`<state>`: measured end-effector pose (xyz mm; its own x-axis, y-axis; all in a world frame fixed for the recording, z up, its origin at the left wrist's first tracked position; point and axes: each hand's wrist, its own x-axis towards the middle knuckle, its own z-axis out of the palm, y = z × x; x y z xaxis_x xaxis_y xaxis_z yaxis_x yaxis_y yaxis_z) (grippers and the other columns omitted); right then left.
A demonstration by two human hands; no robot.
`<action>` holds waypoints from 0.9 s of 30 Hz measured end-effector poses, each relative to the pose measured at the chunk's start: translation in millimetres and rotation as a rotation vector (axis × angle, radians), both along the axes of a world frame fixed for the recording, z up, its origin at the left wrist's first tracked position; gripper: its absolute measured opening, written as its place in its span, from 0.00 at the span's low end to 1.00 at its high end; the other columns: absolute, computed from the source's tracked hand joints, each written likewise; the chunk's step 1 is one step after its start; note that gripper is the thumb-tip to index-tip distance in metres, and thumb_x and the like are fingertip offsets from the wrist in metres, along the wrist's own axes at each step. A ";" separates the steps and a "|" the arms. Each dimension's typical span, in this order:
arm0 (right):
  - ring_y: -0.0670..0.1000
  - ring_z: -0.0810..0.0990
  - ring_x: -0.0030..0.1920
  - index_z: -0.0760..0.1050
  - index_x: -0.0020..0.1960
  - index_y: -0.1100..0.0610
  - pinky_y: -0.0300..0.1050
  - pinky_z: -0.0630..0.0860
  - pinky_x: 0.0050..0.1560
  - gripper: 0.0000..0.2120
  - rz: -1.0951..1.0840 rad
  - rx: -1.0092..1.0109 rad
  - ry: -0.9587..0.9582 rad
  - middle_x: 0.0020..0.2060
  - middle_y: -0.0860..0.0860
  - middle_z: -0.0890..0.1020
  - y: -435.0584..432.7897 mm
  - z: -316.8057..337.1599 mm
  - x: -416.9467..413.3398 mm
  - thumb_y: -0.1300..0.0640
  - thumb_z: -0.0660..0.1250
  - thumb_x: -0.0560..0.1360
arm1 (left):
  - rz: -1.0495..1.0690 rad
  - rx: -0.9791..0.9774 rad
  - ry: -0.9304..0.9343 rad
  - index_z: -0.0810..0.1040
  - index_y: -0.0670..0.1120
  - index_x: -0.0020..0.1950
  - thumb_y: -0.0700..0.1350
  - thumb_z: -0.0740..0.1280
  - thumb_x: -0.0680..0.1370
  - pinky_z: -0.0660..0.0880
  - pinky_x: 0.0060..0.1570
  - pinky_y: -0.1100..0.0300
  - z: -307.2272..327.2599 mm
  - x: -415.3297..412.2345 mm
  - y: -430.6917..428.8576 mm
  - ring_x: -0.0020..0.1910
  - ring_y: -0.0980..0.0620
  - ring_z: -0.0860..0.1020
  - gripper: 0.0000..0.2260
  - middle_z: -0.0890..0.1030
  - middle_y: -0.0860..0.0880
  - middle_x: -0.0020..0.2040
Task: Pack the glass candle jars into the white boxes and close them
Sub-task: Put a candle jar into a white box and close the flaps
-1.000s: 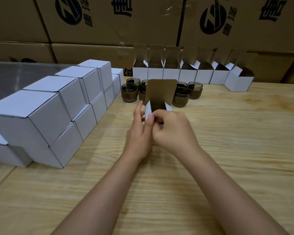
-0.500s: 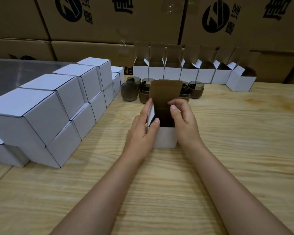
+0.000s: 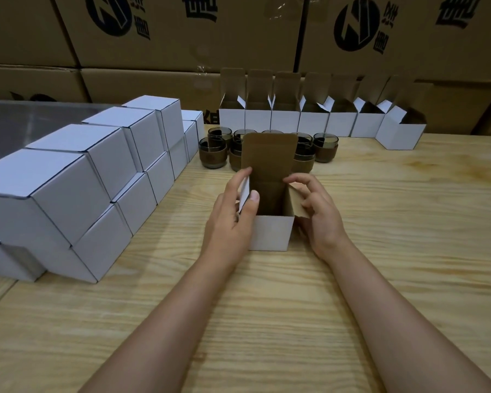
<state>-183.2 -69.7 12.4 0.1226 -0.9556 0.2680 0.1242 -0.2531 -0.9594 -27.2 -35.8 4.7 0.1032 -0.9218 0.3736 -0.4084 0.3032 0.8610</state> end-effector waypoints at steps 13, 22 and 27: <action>0.72 0.70 0.57 0.75 0.56 0.38 0.70 0.70 0.56 0.27 0.009 0.002 0.104 0.61 0.60 0.73 0.0 -0.7 5.2 0.60 0.53 0.64 | 0.204 -0.113 0.082 0.63 0.62 0.67 0.56 0.47 0.79 0.62 0.25 0.66 -2.6 -1.9 1.2 0.22 0.58 0.65 0.17 0.64 0.55 0.26; 0.66 0.71 0.45 0.72 0.52 0.33 0.58 0.71 0.46 0.26 0.030 -0.023 0.146 0.60 0.62 0.70 4.9 2.9 9.0 0.60 0.52 0.66 | 0.368 -0.113 0.293 0.70 0.54 0.58 0.40 0.53 0.81 0.63 0.25 0.69 -1.8 -3.4 -3.1 0.24 0.63 0.67 0.12 0.66 0.57 0.28; 0.56 0.74 0.40 0.72 0.52 0.34 0.48 0.72 0.41 0.16 -0.064 -0.142 0.216 0.46 0.53 0.75 4.5 -0.9 8.1 0.54 0.56 0.73 | 0.148 -0.034 0.423 0.70 0.61 0.59 0.46 0.54 0.73 0.66 0.29 0.74 1.7 -1.0 -4.7 0.28 0.67 0.69 0.18 0.73 0.61 0.32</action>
<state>-175.0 -65.2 11.5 0.1319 -0.9179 0.3744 -0.1000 -0.3880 -0.9162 -28.2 -40.5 6.3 0.3831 -0.8736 0.3001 -0.0639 0.2991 0.9521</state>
